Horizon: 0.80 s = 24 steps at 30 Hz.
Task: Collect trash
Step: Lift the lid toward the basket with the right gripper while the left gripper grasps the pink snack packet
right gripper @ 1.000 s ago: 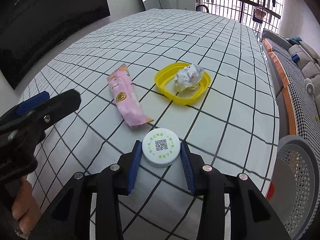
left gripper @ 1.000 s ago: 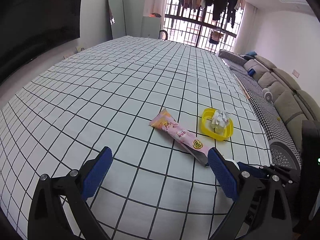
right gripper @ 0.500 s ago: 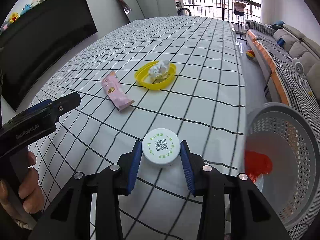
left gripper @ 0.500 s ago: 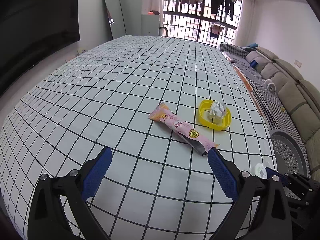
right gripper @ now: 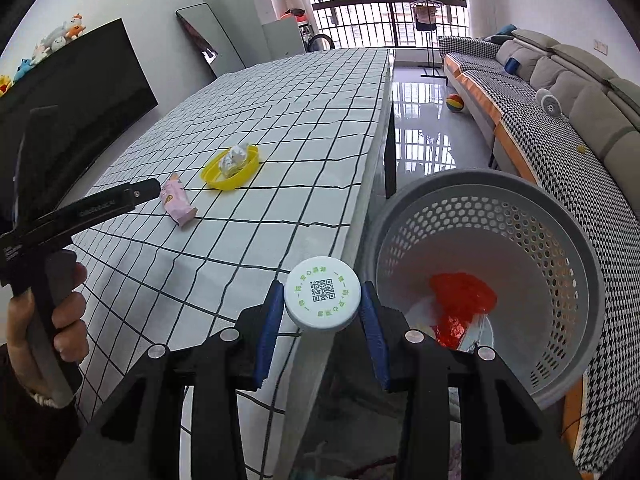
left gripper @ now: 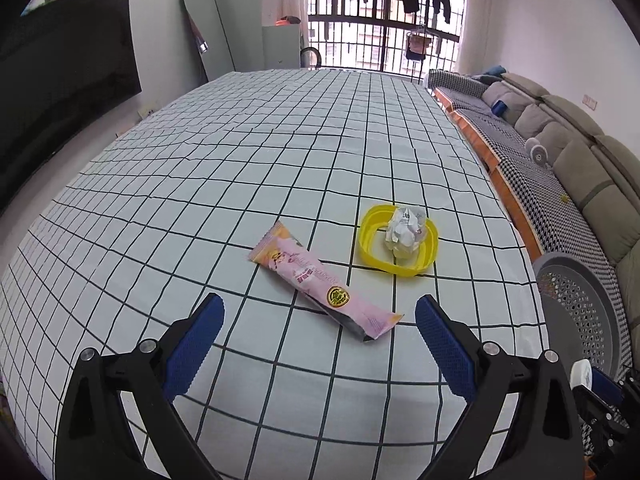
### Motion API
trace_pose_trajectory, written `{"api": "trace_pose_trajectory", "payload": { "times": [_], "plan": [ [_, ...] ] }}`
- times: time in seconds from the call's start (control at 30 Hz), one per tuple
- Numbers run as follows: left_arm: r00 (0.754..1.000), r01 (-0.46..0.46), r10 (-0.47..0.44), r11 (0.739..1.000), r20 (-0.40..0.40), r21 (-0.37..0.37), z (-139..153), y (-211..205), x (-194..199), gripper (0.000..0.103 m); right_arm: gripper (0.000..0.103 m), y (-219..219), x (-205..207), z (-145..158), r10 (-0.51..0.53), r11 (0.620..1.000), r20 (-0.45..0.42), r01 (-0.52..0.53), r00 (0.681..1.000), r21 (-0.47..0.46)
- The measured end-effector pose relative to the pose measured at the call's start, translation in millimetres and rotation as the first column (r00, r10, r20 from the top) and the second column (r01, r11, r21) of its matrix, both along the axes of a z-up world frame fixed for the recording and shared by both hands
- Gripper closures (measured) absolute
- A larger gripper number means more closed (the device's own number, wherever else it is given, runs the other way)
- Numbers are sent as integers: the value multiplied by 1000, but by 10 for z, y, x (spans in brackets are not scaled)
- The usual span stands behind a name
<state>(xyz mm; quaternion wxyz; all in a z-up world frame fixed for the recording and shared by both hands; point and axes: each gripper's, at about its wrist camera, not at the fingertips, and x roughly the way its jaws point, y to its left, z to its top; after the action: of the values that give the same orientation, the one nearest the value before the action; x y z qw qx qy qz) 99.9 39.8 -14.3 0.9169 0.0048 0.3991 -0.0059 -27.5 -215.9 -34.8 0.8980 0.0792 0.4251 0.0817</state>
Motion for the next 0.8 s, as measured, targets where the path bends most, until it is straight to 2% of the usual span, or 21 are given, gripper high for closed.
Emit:
{"api": "trace_pose_trajectory", "payload": {
  "times": [0.23, 0.57, 0.8],
  "plan": [
    [995, -65, 70, 996, -72, 66, -210, 40, 282, 8, 65, -188, -32, 3, -25, 999, 5, 25, 1000, 40],
    [988, -121, 133, 984, -83, 132, -206, 391, 110, 8, 65, -254, 38, -82, -24, 997, -9, 24, 1000, 72],
    [989, -128, 133, 987, -60, 93, -61, 462, -23, 8, 65, -215, 120, -143, -6, 997, -19, 8, 1000, 78]
  ]
}}
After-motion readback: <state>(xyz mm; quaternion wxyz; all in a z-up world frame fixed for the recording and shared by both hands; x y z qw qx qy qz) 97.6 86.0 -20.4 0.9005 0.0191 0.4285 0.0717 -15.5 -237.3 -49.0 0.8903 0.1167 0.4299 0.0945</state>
